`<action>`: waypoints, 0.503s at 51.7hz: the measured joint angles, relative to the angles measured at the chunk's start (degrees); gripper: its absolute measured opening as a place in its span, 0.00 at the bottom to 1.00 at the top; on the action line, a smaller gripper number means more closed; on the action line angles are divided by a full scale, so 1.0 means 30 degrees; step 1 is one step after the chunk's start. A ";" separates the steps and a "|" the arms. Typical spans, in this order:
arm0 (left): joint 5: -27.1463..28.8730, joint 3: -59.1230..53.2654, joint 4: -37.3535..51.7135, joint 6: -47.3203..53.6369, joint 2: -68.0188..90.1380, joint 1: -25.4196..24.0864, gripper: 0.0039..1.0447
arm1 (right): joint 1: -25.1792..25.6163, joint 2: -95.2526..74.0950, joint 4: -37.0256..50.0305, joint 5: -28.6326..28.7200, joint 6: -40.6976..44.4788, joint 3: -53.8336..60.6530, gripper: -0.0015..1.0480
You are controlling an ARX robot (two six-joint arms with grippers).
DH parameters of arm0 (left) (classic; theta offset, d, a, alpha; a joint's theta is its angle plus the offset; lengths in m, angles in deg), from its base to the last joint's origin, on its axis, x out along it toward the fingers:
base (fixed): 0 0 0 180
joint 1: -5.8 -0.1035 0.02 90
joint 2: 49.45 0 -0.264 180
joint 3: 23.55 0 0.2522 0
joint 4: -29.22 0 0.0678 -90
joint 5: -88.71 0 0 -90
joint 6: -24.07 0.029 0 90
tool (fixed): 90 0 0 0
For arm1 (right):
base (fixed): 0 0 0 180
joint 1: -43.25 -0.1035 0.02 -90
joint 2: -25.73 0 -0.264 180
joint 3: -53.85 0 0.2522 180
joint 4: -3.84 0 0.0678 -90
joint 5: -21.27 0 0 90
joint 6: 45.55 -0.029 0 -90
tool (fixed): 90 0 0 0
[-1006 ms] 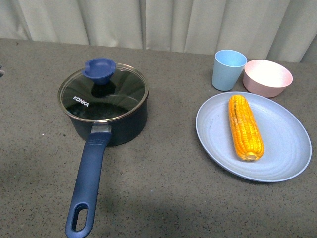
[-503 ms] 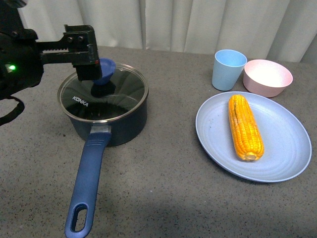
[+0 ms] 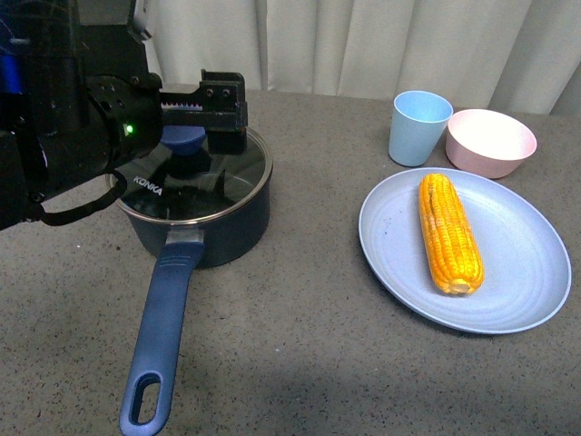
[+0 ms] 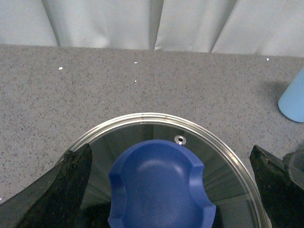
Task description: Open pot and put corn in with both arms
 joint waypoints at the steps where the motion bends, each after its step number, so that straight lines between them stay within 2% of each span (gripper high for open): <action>1: 0.0022 0.0022 0.0000 -0.0015 0.0095 0.0015 0.94 | 0.0000 0.0000 0.0000 0.0000 0.0000 0.0000 0.91; 26: -0.0073 0.0488 0.0007 0.0044 0.1115 0.0175 0.94 | 0.0000 -0.0007 0.0000 -0.0007 0.0000 0.0000 0.91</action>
